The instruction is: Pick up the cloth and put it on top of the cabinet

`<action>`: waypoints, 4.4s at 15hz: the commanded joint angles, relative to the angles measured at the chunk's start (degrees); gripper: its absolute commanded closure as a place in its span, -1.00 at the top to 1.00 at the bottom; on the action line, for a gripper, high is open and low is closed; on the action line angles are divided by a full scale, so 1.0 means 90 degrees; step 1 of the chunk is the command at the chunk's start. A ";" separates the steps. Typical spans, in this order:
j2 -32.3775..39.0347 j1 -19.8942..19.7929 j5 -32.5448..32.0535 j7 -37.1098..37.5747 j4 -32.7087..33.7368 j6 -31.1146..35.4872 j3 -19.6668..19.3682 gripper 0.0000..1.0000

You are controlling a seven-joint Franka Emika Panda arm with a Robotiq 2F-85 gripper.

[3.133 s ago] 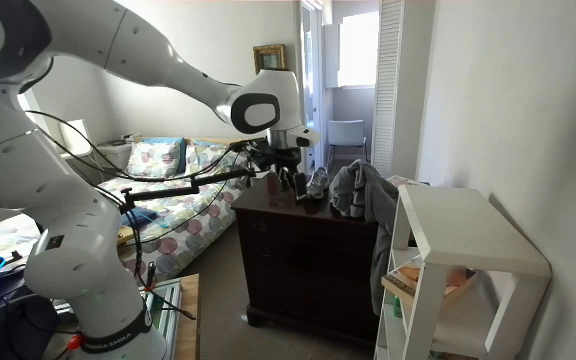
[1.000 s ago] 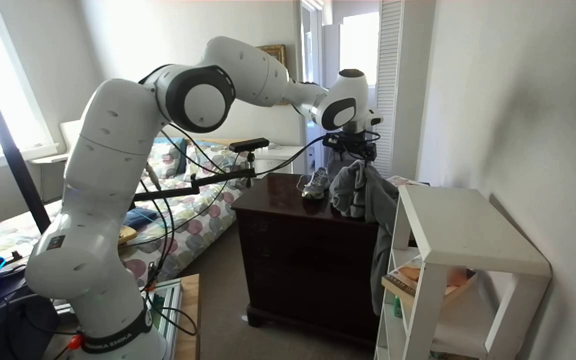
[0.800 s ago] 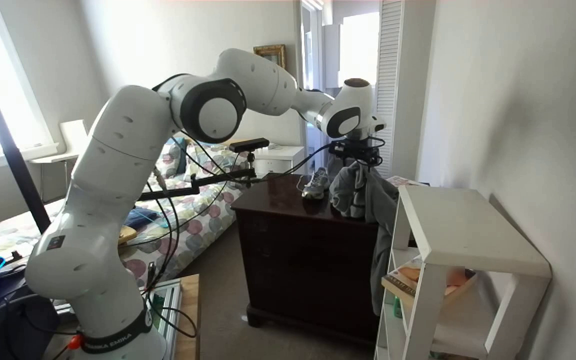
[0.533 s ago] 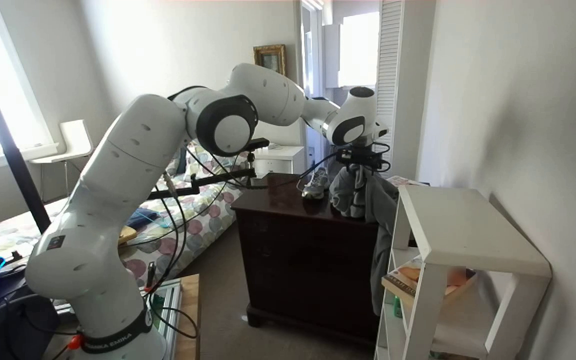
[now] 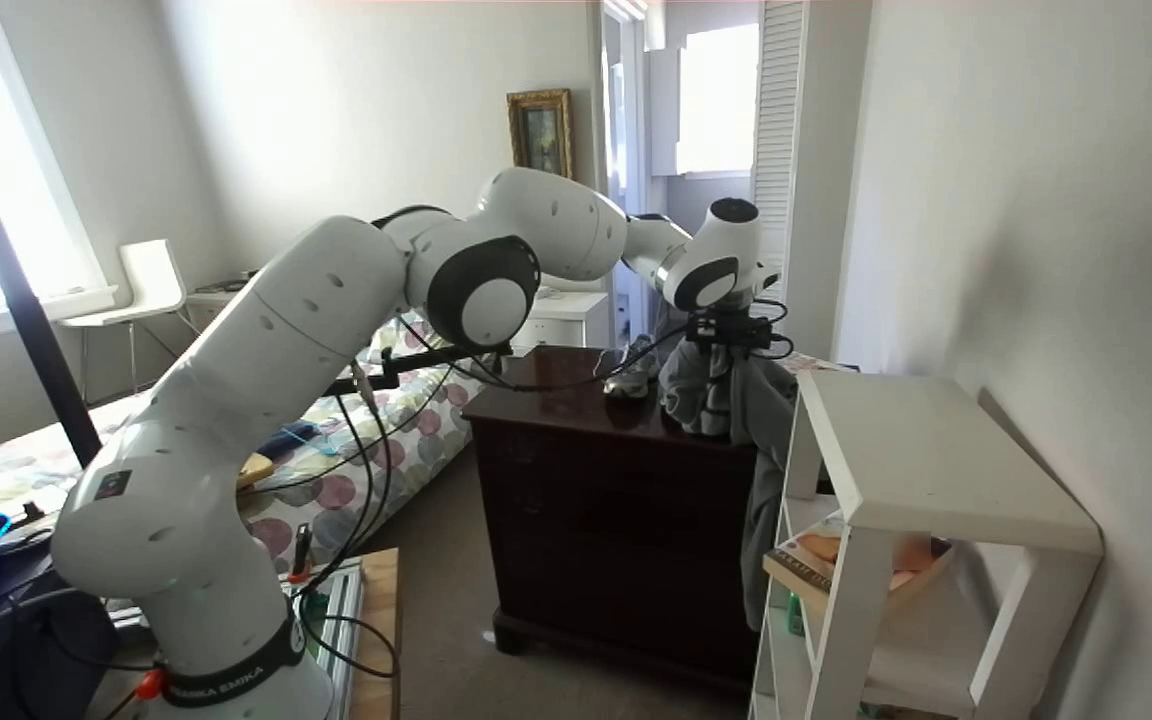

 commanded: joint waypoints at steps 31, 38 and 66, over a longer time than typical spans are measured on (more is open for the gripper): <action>-0.2347 -0.0856 0.0701 0.0854 -0.0407 0.2098 0.0710 -0.96; -0.4249 -0.0871 0.0442 0.2032 -0.2282 0.2304 -0.0504 -0.96; -0.6228 -0.1523 -0.6102 1.0477 -0.4993 -0.0102 -0.2141 -0.84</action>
